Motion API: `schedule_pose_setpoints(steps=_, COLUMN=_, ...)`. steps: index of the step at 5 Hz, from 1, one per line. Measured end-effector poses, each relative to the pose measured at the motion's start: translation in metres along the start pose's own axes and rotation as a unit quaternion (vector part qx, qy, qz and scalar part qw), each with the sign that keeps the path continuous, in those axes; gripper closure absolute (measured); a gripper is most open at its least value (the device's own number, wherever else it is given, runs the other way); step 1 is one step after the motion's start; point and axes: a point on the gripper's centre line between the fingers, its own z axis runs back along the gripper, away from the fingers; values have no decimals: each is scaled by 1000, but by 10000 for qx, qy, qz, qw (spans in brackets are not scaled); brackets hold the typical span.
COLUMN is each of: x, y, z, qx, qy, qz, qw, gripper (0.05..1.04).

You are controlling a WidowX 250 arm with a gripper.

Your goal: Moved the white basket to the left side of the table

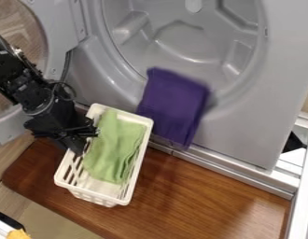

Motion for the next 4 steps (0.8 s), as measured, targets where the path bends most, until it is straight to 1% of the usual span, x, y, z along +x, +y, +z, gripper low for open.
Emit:
schedule_pose_setpoints(steps=1, x=2, y=7, z=-17, qx=61, qy=95, qz=88, qw=9999, gripper=997)
schedule_pose_setpoints(steps=2, x=2, y=11, z=-23, qx=139, qy=184, qz=156, qw=9996, gripper=966)
schedule_pose_setpoints(steps=3, x=7, y=8, z=-23, qx=218, qy=208, qz=179, qw=9994, gripper=782)
schedule_pose_setpoints(steps=4, x=8, y=3, z=-24, qx=200, qy=229, qz=108, qw=9995, gripper=480)
